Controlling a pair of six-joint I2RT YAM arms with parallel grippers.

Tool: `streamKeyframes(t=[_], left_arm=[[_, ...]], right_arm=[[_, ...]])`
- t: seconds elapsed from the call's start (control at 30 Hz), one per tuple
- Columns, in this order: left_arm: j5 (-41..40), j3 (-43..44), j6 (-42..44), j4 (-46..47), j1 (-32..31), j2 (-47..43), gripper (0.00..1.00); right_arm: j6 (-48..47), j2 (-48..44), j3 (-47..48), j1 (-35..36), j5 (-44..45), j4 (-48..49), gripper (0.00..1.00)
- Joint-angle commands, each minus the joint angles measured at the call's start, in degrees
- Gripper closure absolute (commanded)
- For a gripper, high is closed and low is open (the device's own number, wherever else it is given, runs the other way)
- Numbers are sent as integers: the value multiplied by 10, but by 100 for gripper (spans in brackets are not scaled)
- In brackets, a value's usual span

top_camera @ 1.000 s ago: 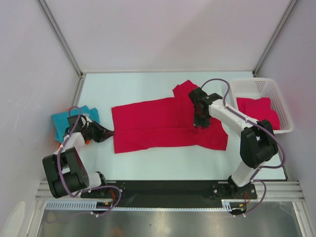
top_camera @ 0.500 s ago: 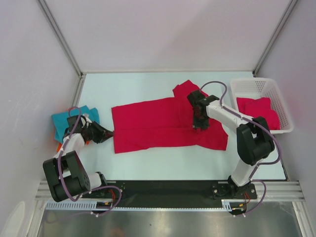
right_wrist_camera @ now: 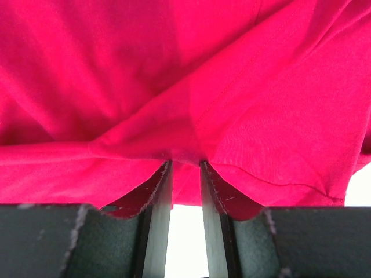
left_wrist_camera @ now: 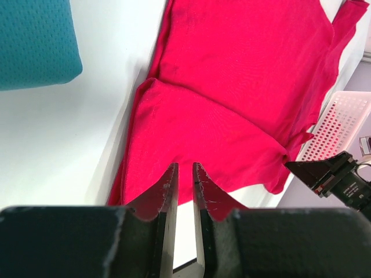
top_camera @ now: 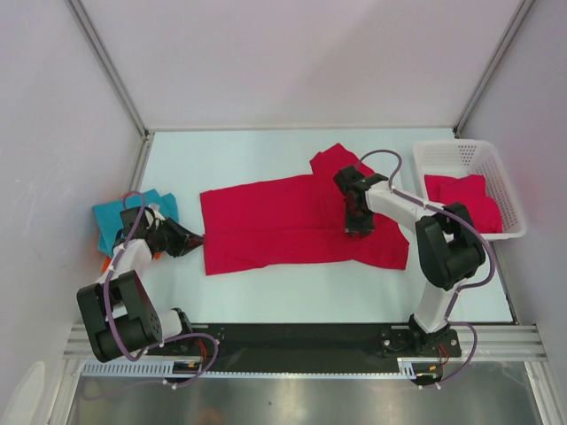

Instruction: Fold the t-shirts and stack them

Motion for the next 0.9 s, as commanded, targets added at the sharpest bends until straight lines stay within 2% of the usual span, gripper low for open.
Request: streamKeyframes(t=[0.0, 0.13, 0.2, 0.33, 0.67, 0.87], left_arm=[[7, 12, 6, 17, 6, -4, 80], [7, 12, 3, 20, 7, 0, 81], [7, 13, 3, 21, 6, 1, 81], [8, 14, 3, 25, 6, 4, 81], [14, 15, 2, 29, 6, 4, 81], [20, 19, 3, 27, 7, 3, 81]], right_arm=[[-12, 13, 5, -8, 10, 16, 69], [-17, 20, 8, -14, 8, 21, 70], [-22, 24, 10, -17, 7, 23, 74], [-30, 30, 17, -22, -2, 31, 100], [-42, 25, 89, -22, 13, 16, 100], [-45, 56, 141, -23, 18, 0, 100]])
